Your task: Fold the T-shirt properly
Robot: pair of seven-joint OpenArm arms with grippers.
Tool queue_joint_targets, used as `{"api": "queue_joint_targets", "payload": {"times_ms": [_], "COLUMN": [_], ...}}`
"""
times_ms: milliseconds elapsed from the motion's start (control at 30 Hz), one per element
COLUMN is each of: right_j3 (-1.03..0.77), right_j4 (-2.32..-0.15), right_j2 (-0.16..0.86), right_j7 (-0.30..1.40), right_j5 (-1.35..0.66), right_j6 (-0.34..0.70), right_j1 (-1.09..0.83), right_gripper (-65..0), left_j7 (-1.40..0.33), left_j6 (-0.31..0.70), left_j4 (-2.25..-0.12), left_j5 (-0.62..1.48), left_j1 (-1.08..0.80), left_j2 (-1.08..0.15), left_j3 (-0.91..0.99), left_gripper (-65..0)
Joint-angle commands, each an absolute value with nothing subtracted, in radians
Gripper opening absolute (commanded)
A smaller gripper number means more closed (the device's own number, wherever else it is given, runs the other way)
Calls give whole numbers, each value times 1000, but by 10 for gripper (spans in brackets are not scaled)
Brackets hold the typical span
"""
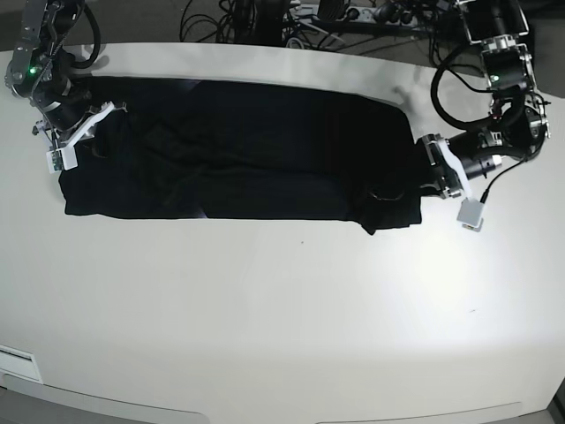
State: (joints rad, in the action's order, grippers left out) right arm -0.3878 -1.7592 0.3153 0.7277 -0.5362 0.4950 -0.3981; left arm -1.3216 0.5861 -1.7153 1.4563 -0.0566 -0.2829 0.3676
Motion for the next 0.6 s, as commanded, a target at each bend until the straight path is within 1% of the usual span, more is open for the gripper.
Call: {"api": "queue_joint_targets", "payload": {"times_ms": [0,67,300,467,567], "right_j3": [-392,-392,-392,-392,-392], "right_j4": [-1765,-1765,-1766,-1767,-1767], "right_j2": [327,327,327,327,327], "right_j7": [763,764,779,783,787], "right_j5": [-524,-524,-524,-524,-525], "right_j6": [490,490,490,491,491], "right_j1": [-399,-399,-399,-399,-399], "right_gripper": [-650,-650,-650,-650,-650], "left_j7": [-1308,-1288,-1230,-1113,-1098], "left_j6": [621,698,698,698,698], "left_j4": [-1732,-1729,-1727,-1727,-1727], "left_j5": [1484,1484,1467,1281,1213], "left_j1": [-51,-58,-58,-58,-58], "left_j2": [-278,-250,-198,-145,-120], "left_j3": [368,347,217,161,136], "left_gripper": [-650,-650,-650,-650,-650]}}
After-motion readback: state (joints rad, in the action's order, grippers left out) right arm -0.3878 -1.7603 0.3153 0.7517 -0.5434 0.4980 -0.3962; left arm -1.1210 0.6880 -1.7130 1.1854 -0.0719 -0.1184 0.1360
